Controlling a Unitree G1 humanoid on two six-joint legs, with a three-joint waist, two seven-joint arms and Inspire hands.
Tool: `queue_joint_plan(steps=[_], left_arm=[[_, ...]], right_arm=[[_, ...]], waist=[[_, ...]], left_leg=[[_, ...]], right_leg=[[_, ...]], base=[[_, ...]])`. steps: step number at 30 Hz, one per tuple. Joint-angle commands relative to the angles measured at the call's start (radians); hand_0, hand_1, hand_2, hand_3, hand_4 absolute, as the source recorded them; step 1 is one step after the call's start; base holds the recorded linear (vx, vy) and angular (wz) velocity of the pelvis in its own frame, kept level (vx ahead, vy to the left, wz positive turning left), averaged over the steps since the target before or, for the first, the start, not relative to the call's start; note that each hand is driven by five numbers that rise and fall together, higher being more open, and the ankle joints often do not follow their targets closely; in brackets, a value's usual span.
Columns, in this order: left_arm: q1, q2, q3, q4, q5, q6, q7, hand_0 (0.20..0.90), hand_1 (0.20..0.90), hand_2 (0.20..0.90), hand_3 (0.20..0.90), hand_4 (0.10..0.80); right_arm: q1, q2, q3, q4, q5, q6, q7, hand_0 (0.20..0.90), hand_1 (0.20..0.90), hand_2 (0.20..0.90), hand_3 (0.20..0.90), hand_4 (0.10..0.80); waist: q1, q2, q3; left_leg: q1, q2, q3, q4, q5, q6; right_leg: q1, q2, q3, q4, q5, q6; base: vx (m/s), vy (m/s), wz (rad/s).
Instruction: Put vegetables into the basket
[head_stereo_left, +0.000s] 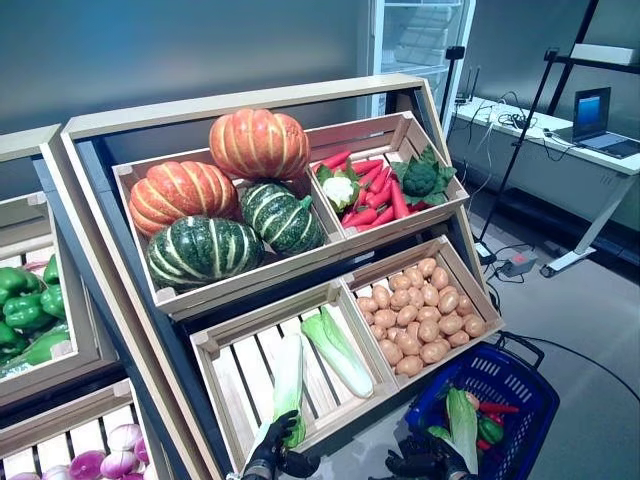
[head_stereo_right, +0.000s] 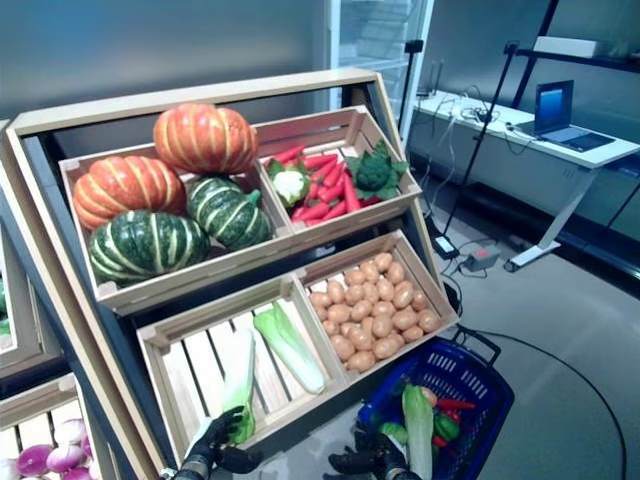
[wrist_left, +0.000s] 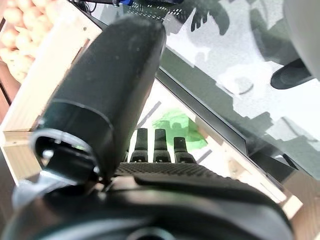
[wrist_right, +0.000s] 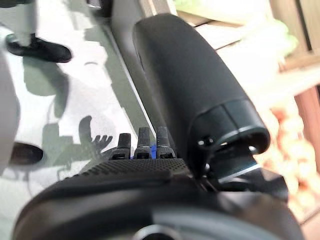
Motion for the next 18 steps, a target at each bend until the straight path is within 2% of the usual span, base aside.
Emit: queue_joint_plan(steps=[1,4,6,9,13,18], left_arm=[[-0.104,-0.018,0.011,0.072,0.031,-0.001,0.023,0.9,0.9,0.9,0.9,0.8],[-0.107,-0.016,0.019,0.071,-0.003,-0.017,-0.007,0.9,0.9,0.9,0.9,0.8],[-0.109,-0.014,0.024,0.066,-0.005,0.007,-0.066,0.9,0.9,0.9,0.9,0.8],[-0.107,-0.012,0.016,0.065,0.004,0.027,-0.092,0.9,0.9,0.9,0.9,0.8],[-0.105,-0.013,0.012,0.064,-0.052,0.055,-0.173,0.9,0.9,0.9,0.9,0.8],[-0.101,-0.019,0.006,0.068,-0.054,0.066,-0.2,0.9,0.9,0.9,0.9,0.8]], right_arm=[[-0.108,0.015,0.017,0.038,0.001,-0.022,-0.037,0.9,0.9,0.9,0.9,0.8],[-0.105,0.016,0.011,0.043,0.046,0.0,-0.019,0.9,0.9,0.9,0.9,0.8],[-0.103,0.017,-0.004,0.048,0.084,0.012,0.019,0.9,0.9,0.9,0.9,0.8],[-0.098,0.014,-0.01,0.049,0.088,0.02,0.044,0.9,0.9,0.9,0.9,0.8],[-0.093,0.01,-0.014,0.051,0.07,0.041,0.037,0.9,0.9,0.9,0.9,0.8],[-0.094,0.009,-0.019,0.057,0.062,0.044,0.039,0.9,0.9,0.9,0.9,0.8]], waist=[[0.031,-0.03,0.051],[0.031,-0.029,0.051],[0.032,-0.026,0.053],[0.03,-0.023,0.056],[0.025,-0.018,0.057],[0.022,-0.015,0.056]], left_leg=[[0.054,-0.087,0.014,0.009,-0.15,0.048],[0.052,-0.088,0.011,0.009,-0.15,0.048],[0.05,-0.089,0.009,0.009,-0.148,0.048],[0.051,-0.089,0.01,0.009,-0.148,0.048],[0.052,-0.09,0.009,0.009,-0.149,0.049],[0.054,-0.089,0.014,0.009,-0.151,0.049]], right_leg=[[-0.021,0.056,-0.018,0.003,0.003,-0.074],[-0.021,0.056,-0.018,0.003,0.002,-0.075],[-0.022,0.055,-0.019,0.003,0.002,-0.075],[-0.022,0.055,-0.018,0.003,0.002,-0.075],[-0.022,0.055,-0.016,0.003,0.001,-0.075],[-0.022,0.055,-0.013,0.003,0.001,-0.075]], base=[[0.0,0.0,0.0],[0.0,0.0,0.0],[0.0,0.0,0.0],[-0.002,0.001,0.01],[0.0,0.0,0.0],[0.0,0.0,0.0]])
